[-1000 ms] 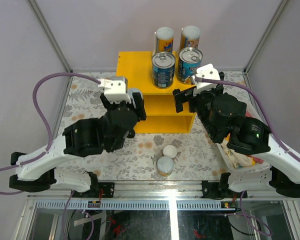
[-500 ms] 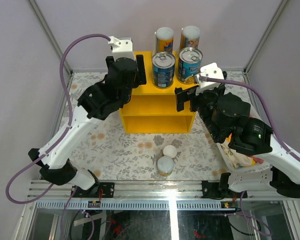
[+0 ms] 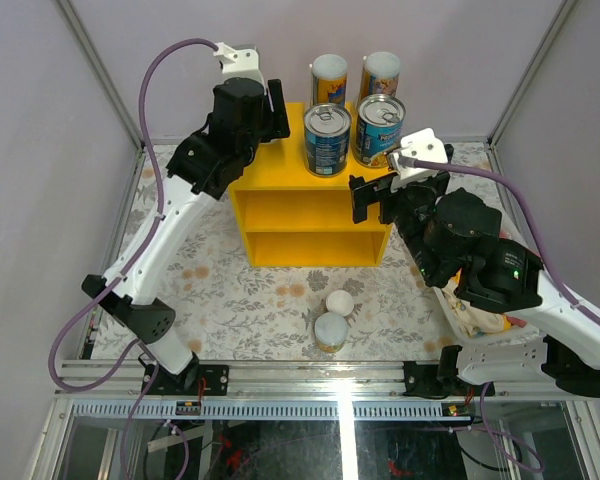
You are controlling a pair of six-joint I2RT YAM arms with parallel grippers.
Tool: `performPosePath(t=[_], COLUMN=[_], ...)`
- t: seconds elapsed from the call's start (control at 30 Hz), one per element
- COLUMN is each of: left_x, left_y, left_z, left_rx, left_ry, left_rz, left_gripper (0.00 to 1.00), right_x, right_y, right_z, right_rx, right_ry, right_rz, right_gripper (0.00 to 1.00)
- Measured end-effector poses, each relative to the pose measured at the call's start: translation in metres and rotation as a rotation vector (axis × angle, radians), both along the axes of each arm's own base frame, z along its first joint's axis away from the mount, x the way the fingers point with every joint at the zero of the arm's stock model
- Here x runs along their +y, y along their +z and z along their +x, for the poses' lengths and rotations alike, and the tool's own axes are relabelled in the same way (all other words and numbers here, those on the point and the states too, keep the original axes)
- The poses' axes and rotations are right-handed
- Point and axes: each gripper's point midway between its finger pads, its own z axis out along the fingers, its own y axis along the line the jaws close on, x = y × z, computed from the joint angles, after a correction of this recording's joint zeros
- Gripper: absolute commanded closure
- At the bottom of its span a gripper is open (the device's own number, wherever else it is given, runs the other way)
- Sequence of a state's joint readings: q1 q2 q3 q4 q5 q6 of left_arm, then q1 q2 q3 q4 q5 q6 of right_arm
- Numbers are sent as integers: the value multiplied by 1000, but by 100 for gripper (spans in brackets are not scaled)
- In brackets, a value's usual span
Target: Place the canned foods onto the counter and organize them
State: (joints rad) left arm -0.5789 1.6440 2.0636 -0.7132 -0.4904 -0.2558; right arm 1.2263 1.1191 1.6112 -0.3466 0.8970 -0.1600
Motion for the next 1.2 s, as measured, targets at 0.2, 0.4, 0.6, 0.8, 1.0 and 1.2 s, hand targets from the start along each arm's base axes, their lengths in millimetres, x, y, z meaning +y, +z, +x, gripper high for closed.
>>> performPosePath(t=[0.2, 0.4, 0.6, 0.8, 1.0, 1.2], left_x=[-8, -17, -20, -22, -24, -27], left_y=[-3, -10, -11, -11, -13, -14], left_z=[16, 26, 31, 34, 39, 45], left_rx=[-5, -1, -7, -18, -38, -72], left_ry=[-37, -68, -81, -87, -92, -92], left_rz=[-24, -29, -22, -12, -5, -11], left_gripper=[100, 100, 100, 100, 77, 27], right_x=[2, 3, 3, 3, 4, 7], right_y=[-4, -4, -4, -3, -4, -6], right_z=[1, 1, 1, 2, 2, 3], right_rx=[-1, -5, -6, -8, -8, -6], right_ry=[0, 0, 0, 0, 0, 0], right_rz=[-12, -14, -14, -18, -23, -29], right_gripper=[0, 1, 1, 0, 1, 0])
